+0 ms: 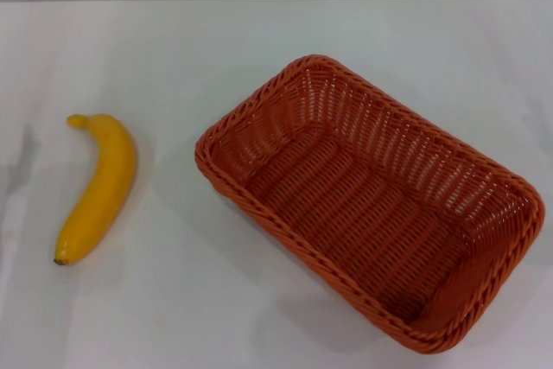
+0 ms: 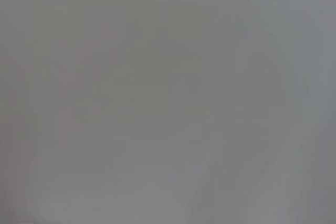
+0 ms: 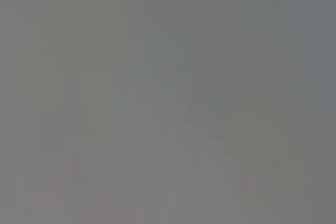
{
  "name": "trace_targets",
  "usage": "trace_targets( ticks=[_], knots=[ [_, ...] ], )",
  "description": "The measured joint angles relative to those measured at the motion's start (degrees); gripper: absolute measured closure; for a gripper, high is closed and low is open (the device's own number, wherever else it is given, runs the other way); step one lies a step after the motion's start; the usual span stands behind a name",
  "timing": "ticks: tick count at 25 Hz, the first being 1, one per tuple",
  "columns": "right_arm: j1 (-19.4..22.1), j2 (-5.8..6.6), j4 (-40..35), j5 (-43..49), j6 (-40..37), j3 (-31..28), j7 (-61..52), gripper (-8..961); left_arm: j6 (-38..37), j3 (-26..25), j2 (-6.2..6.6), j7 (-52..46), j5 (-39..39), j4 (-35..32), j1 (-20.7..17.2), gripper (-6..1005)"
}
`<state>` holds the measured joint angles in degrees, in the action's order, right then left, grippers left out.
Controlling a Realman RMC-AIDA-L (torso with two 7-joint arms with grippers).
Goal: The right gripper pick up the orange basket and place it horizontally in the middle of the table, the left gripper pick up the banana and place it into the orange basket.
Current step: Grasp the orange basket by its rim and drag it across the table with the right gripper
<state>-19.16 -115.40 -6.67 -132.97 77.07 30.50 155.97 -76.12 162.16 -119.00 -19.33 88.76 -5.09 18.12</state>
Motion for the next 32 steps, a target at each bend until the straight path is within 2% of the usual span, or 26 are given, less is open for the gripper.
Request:
trace_targets(
  ticks=[11, 18, 20, 23, 27, 32],
  knots=[
    [0.10, -0.09, 0.00, -0.01, 0.01, 0.00, -0.59, 102, 0.00, 0.00, 0.00, 0.00, 0.01, 0.00, 0.27, 109],
    [0.50, 0.47, -2.88, 0.63, -1.00, 0.71, -11.24, 105, 0.00, 0.00, 0.00, 0.00, 0.09, 0.00, 0.52, 108],
    [1.42, 0.67, -7.31, 2.85, -2.82, 1.73, -18.74, 105, 0.00, 0.00, 0.00, 0.00, 0.17, 0.01, 0.57, 108],
    [3.90, 0.76, -17.76, 10.79, -6.64, 2.37, -33.87, 107, 0.00, -0.07, 0.00, 0.00, 0.99, 0.11, 0.71, 108],
    [6.96, 0.86, -37.44, 31.37, -11.59, 2.51, -62.54, 110, 0.00, -0.09, 0.00, 0.00, 1.96, 0.74, 0.82, 108],
    [7.80, 0.71, -58.38, 55.80, -6.92, 3.03, -92.49, 113, 0.00, -0.09, 0.00, 0.00, 2.22, 0.96, 1.16, 108]
  ],
)
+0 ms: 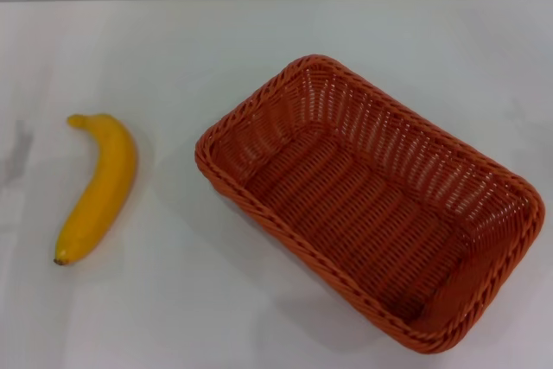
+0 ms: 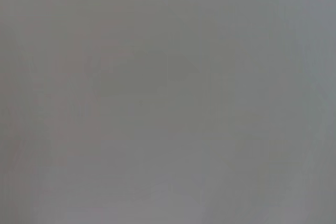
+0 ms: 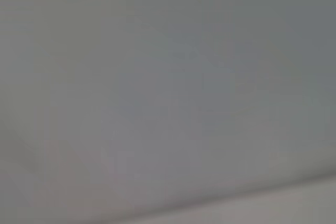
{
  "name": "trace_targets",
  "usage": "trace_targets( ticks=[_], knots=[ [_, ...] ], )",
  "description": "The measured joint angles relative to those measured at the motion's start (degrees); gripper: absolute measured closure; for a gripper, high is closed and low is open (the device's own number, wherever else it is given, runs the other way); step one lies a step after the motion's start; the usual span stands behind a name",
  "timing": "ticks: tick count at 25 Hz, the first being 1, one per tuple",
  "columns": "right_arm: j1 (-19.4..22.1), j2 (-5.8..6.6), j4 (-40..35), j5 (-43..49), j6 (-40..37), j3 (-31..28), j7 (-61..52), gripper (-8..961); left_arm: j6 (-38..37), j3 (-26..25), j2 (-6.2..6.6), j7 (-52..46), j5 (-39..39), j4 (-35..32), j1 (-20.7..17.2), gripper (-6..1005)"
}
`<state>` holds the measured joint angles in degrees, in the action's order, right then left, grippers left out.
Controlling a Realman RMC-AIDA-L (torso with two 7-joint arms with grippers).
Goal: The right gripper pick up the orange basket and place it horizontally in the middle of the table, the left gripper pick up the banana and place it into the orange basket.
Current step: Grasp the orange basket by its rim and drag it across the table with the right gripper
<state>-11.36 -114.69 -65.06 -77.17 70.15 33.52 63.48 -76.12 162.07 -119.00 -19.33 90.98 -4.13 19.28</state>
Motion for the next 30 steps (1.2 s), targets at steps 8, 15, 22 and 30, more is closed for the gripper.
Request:
trace_targets(
  ticks=[8, 15, 22, 30],
  knots=[
    [0.20, -0.11, -23.64, 22.33, 12.12, 6.70, -30.66, 117, 0.00, 0.01, 0.00, 0.00, 0.00, 1.34, 0.76, 107],
    [1.09, -0.19, -38.38, 31.74, 24.03, 10.58, -51.28, 120, 0.00, 0.00, 0.00, 0.00, 0.13, 2.08, 1.21, 107],
    [2.70, -0.16, -46.89, 33.97, 28.26, 16.12, -65.94, 125, 0.01, 0.01, 0.00, 0.00, 1.86, 2.87, 2.03, 108],
    [1.10, -0.11, -51.32, 34.92, 37.00, 22.59, -80.84, 135, 1.01, 0.00, 0.07, 0.13, 3.51, 2.93, 3.58, 108]
  ],
)
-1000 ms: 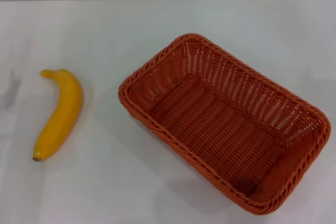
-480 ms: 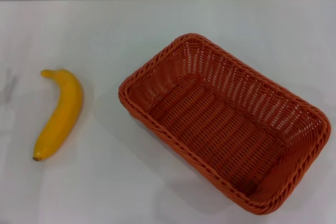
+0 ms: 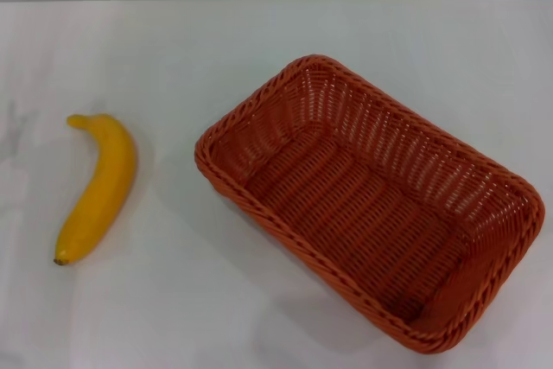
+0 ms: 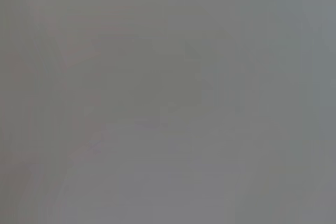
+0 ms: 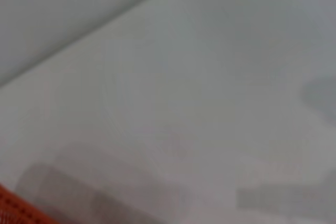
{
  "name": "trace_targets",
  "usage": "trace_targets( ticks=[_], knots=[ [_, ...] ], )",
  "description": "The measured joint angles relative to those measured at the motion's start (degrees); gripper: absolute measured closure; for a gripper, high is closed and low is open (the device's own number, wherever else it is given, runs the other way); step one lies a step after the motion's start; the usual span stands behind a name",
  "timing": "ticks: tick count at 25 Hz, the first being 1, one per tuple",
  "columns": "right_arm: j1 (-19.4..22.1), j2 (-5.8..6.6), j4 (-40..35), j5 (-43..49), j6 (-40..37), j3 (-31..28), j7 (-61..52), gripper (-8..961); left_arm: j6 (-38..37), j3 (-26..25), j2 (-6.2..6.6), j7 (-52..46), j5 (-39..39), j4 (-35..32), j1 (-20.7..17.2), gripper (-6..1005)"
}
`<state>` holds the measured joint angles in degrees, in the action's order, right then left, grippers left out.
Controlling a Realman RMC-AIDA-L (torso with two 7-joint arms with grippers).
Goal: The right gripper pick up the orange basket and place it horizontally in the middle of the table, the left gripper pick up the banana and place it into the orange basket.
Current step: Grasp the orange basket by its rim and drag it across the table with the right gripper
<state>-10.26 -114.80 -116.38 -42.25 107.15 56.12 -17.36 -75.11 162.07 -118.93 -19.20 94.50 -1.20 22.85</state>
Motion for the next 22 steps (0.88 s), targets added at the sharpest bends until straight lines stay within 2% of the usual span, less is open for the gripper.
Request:
trace_targets(
  ticks=[9, 11, 22],
  knots=[
    [0.23, 0.02, -0.09, -2.85, 2.66, 7.83, -9.41, 145, 0.25, 0.00, 0.02, -0.05, 0.24, 1.42, 1.13, 107],
    [-0.39, -0.01, -0.12, -3.24, 2.63, 11.20, -11.89, 148, 0.25, 0.00, 0.02, -0.06, 0.25, 1.46, 1.24, 107],
    [-1.84, -0.16, 1.89, -4.23, 0.90, 19.43, -15.93, 161, -0.21, 0.00, 0.01, -0.39, 1.38, 1.47, 1.05, 109]
  ],
)
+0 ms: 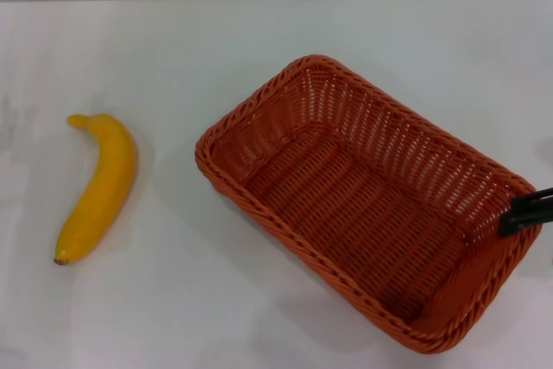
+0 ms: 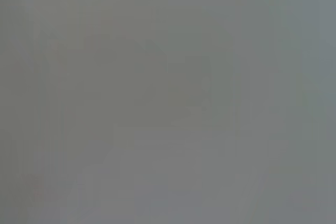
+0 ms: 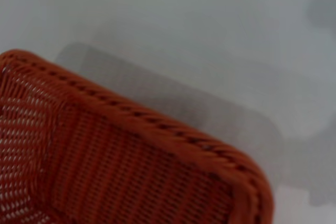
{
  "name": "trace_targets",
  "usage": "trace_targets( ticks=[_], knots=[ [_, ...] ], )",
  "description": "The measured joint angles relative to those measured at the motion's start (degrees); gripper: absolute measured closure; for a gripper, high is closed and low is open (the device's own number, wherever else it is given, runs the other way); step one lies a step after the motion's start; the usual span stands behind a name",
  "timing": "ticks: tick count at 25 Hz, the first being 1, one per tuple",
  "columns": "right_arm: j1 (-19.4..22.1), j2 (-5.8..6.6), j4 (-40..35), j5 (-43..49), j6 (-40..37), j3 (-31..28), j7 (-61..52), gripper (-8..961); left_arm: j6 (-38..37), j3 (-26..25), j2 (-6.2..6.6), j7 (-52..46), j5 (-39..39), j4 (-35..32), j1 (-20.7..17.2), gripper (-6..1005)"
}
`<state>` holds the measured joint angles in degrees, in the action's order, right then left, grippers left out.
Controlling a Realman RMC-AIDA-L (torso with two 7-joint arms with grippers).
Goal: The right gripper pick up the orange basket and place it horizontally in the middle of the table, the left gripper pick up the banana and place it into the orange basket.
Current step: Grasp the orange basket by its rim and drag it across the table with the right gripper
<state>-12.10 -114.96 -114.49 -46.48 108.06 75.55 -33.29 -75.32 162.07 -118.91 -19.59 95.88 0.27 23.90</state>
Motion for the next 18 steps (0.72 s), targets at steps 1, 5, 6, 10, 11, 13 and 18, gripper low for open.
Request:
trace_targets(
  ticks=[1, 5, 6, 10, 11, 13, 18],
  knots=[
    [-0.11, 0.00, 0.46, -0.15, -0.64, 0.88, -0.18, 162, 0.00, 0.00, 0.00, -0.16, 0.09, 0.00, -0.02, 109],
    [-0.17, -0.01, 3.11, -0.05, -3.18, 3.68, -0.21, 166, -0.02, 0.06, 0.00, -0.50, 0.11, 0.00, -0.07, 109],
    [-0.04, 0.00, 3.85, 0.01, -4.01, 4.31, -0.10, 168, -0.03, 0.16, 0.00, -0.52, 0.11, 0.00, -0.14, 109],
    [-0.07, 0.05, 5.41, 1.15, -5.09, 5.74, 0.00, 176, -0.06, 0.11, 0.00, -0.53, 0.15, 0.00, -0.33, 108],
    [-0.18, 0.08, 5.86, 1.58, -5.19, 5.98, 0.10, 180, -0.07, 0.10, 0.00, -0.53, 0.16, 0.00, -0.35, 108],
    [-0.36, 0.06, 7.09, 1.90, -5.81, 6.59, 0.48, 189, -0.08, 0.10, 0.00, -0.53, 0.18, 0.00, -0.37, 108],
    [-0.53, 0.01, 9.86, 2.06, -8.87, 7.69, 2.58, 199, -0.10, 0.04, 0.00, -0.53, 0.03, 0.00, -0.45, 108]
  ],
)
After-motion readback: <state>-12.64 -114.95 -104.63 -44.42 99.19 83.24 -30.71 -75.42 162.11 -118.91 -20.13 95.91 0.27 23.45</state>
